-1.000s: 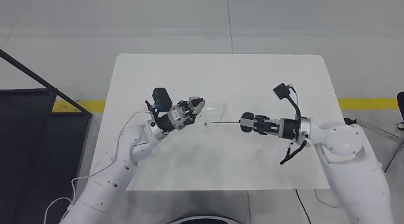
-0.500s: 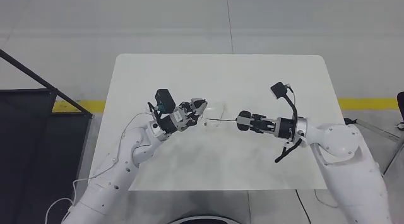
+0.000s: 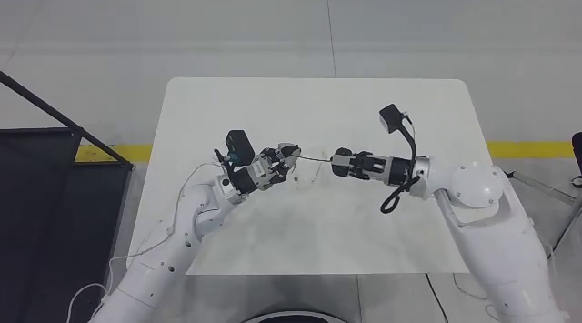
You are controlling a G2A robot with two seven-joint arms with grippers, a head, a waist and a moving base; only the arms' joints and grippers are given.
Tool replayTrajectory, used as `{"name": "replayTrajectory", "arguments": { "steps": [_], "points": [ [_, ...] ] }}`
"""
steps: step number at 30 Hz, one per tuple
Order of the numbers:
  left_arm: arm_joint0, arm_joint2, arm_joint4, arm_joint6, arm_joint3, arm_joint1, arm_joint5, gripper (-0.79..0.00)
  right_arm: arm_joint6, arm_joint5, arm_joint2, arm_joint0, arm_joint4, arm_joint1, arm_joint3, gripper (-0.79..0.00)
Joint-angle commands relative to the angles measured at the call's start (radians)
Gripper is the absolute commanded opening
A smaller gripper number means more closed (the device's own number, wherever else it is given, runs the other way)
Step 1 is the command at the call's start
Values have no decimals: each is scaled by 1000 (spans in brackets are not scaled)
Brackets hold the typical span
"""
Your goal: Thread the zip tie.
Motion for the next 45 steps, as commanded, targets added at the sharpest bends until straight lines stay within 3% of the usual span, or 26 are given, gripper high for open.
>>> {"name": "replayTrajectory", "arguments": {
  "steps": [1,15,26,45],
  "points": [
    [0,0,0,0,0,0,0,-785,-14,21,-1,2,5,0,2,-785],
    [0,0,0,0,0,0,0,-785,-49,60,33,-44,12,10,-28,-785],
    [31,-15,31,9,-41,-1,89,-785,-80,115,63,-113,9,21,-100,-785],
    [36,-10,67,38,-41,-4,119,-785,-111,215,26,-72,31,19,-99,-785]
  ]
}}
